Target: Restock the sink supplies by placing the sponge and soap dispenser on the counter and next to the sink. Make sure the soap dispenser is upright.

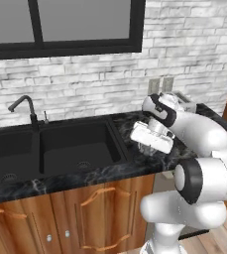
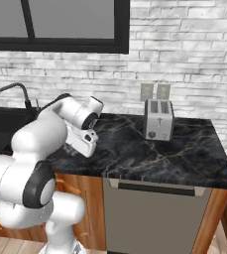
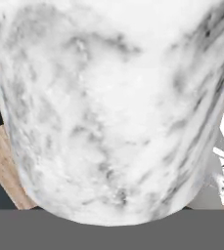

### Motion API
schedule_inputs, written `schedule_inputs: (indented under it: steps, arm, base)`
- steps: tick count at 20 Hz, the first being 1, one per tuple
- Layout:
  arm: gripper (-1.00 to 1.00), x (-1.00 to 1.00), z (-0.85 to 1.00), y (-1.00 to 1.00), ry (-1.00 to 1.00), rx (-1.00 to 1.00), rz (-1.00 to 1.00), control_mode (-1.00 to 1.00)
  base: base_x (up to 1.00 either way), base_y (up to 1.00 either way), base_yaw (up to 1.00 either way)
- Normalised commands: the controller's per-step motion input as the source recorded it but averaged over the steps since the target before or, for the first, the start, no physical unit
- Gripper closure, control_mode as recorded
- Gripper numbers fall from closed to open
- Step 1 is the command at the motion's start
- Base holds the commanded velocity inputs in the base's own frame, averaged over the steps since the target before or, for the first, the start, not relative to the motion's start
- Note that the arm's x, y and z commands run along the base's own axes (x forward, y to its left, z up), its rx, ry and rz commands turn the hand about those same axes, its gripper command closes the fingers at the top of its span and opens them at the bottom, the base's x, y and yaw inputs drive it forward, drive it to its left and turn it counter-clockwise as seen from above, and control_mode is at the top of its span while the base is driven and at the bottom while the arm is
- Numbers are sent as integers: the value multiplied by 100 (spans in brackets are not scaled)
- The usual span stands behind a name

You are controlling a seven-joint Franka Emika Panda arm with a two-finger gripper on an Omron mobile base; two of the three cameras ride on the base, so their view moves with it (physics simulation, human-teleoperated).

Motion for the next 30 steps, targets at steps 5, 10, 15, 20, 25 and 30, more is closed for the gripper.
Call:
schedule_inputs:
  steps: [5,10,15,20,25,30]
  arm:
    - [100,47,24,53,23,21,-11,-100]
    - [100,39,16,23,22,24,-19,-100]
    - [100,9,3,0,22,30,-17,-100]
    - [100,0,0,0,19,25,-16,-100]
    - [100,28,0,-12,19,25,-9,-100]
    - [100,45,-9,-21,6,18,-4,-100]
  base:
    - [0,0,0]
    - [0,0,0]
    - [0,0,0]
    - [0,0,0]
    - [0,0,0]
    - [0,0,0]
